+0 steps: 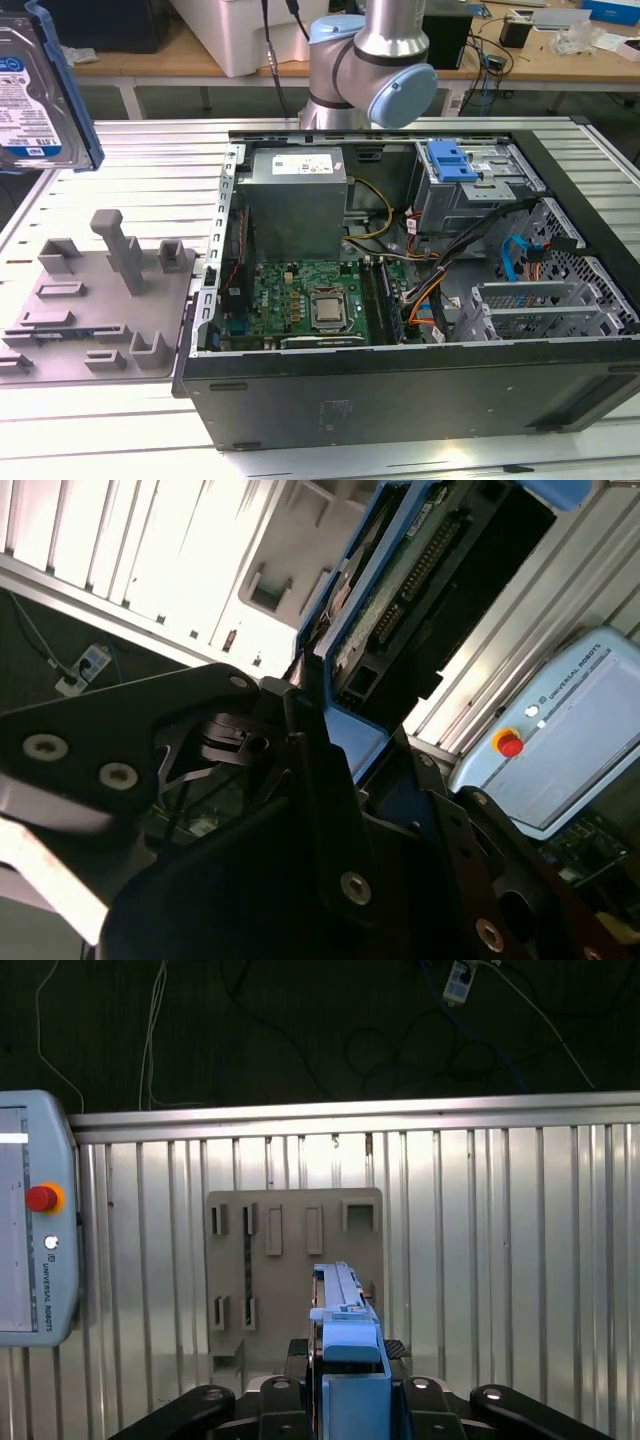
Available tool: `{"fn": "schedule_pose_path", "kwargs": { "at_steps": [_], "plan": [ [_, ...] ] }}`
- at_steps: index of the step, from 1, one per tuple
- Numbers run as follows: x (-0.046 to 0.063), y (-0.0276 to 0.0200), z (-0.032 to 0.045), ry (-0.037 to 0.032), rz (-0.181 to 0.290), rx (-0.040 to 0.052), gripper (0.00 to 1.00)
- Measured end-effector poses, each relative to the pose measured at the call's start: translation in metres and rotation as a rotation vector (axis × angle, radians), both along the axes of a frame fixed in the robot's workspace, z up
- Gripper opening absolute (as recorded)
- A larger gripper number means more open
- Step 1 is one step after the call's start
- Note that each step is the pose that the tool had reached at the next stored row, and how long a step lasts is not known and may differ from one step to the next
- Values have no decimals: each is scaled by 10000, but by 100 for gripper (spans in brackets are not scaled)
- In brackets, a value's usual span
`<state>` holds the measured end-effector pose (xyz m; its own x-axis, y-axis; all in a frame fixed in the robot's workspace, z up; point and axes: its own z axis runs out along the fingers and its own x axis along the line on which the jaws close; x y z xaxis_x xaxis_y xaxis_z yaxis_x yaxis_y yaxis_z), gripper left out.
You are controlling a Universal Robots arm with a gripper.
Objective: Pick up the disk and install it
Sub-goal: 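Pick up the disk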
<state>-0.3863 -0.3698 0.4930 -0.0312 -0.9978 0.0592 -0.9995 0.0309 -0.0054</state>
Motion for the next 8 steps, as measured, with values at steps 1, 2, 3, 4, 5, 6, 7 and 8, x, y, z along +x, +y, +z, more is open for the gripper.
{"fn": "schedule_pose_path", "kwargs": {
  "at_steps": [1,2,3,4,5,6,7,8],
  "plan": [
    [22,-9,0,1,0,16,37],
    [52,-21,0,1,0,38,37],
    [76,-31,0,1,1,56,37],
    [102,-42,0,2,0,74,37],
    [125,-52,0,2,2,91,37],
    [166,-69,0,3,0,119,37],
    [196,-81,0,3,0,137,37],
    [220,-92,-1,3,0,150,37]
  ]
}}
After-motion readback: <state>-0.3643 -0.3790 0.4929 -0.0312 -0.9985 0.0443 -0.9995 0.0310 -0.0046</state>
